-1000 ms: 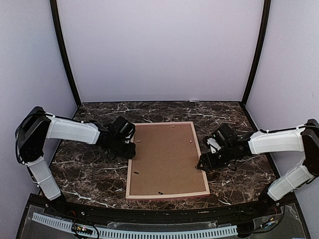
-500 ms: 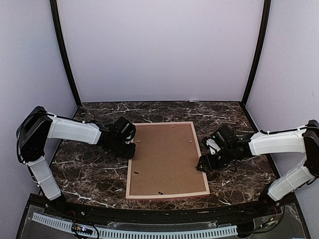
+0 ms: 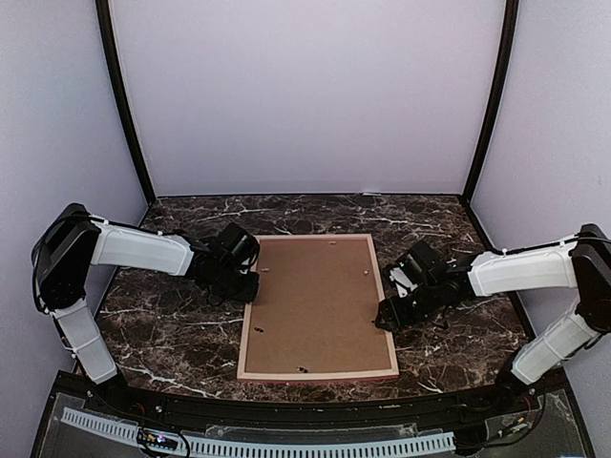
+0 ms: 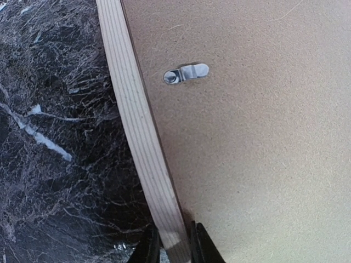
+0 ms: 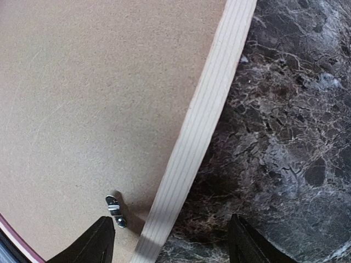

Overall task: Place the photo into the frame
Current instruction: Hold the photo frame at the center of the board, then press the fastener onto the backboard.

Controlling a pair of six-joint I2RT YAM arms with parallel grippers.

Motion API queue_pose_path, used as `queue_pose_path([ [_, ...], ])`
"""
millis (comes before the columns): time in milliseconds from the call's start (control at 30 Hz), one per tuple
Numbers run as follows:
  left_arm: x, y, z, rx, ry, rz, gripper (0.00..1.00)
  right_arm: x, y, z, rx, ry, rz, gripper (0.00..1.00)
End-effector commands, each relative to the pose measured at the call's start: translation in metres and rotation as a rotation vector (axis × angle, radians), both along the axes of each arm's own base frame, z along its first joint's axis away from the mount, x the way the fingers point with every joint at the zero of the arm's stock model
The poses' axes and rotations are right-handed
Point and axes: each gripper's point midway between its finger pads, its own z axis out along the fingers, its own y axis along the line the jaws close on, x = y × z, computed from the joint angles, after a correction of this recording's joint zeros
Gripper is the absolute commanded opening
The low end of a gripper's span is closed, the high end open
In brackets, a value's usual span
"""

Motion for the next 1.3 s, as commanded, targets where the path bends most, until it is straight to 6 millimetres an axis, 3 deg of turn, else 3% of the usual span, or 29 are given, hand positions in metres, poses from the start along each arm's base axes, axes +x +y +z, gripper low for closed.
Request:
queue_pose_path([
  [0, -0.005, 0.001, -0.006, 0.029, 0.024, -0.033, 0.17, 0.006, 0.007, 0.005, -0.011, -0.028, 0.01, 0.71],
  [467, -0.005, 0.001, -0.004, 0.028, 0.026, -0.022, 0.16, 0.005, 0.019, 0.008, 0.021, -0.025, 0.027, 0.73],
  [733, -0.006, 0.002, -0.001, 0.028, 0.024, 0.007, 0.13, 0.002, 0.01, 0.009, -0.008, -0.031, -0.018, 0.79],
  [933, -0.007, 0.002, 0.0, 0.021, 0.02, 0.036, 0.1, -0.006, 0.022, 0.014, 0.031, -0.031, -0.01, 0.79],
  [1267, -0.009, 0.002, 0.002, 0.017, 0.015, 0.052, 0.08, -0.012, 0.02, -0.002, -0.058, -0.032, -0.019, 0.74],
])
